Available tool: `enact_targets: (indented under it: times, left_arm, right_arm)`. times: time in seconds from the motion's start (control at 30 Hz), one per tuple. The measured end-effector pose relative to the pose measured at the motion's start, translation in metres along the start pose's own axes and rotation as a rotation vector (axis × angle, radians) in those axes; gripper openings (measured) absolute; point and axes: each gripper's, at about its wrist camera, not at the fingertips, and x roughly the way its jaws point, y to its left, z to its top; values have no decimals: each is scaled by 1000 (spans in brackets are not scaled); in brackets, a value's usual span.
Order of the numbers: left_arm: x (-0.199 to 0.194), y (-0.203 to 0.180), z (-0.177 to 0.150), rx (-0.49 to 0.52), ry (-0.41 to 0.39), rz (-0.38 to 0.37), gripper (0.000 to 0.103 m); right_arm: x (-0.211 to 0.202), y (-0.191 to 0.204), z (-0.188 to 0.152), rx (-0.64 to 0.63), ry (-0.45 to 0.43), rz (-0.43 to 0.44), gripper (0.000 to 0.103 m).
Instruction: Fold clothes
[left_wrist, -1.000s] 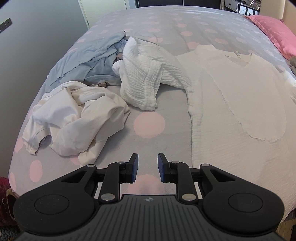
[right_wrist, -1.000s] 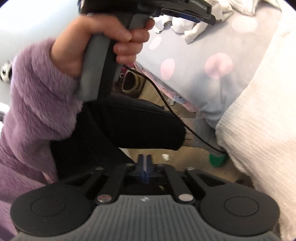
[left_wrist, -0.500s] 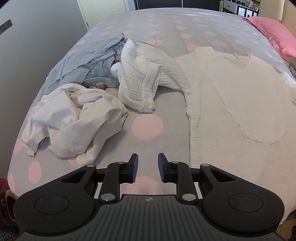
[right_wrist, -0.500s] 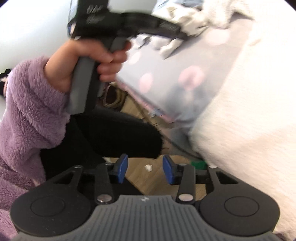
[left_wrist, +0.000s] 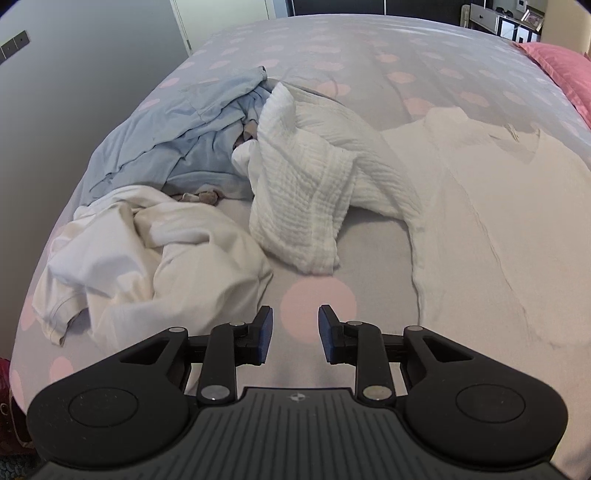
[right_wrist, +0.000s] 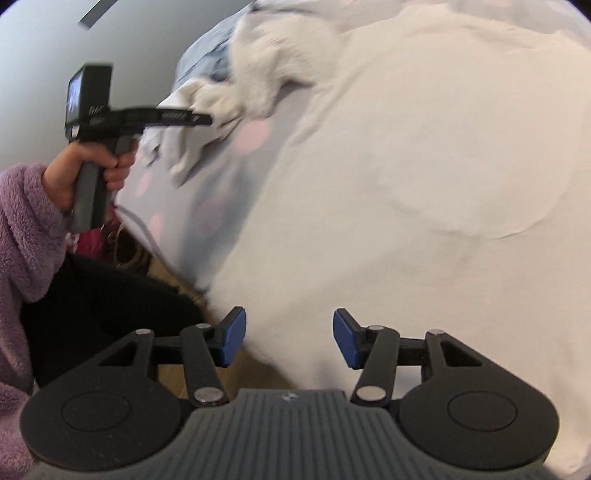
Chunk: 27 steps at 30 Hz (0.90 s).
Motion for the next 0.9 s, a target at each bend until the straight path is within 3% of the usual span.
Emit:
enact_targets:
  times: [0.17, 0.27, 0.43, 0.67, 0.73, 0.9]
  left_arm:
    - [27, -17, 21, 58, -19, 18, 28]
    - [42, -32, 30, 113, -51, 26, 43]
    - [73, -50, 42, 148, -47, 94, 44]
    - [106, -58, 50, 157, -38, 210, 44]
    - [109, -56, 52, 146, -35, 233, 43]
    - [101, -44, 55, 73, -50, 215, 22]
  right_arm:
    - [-6, -35, 20, 40, -31, -72, 59]
    - [-15, -49, 36, 31, -59, -124, 65]
    - [-23, -79, 52, 93, -80, -138, 65]
    - [-18, -93, 52, 115, -40, -113, 65]
    - [-19, -96, 50, 126, -29, -98, 65]
    - [-21, -101, 48, 135, -35, -155, 65]
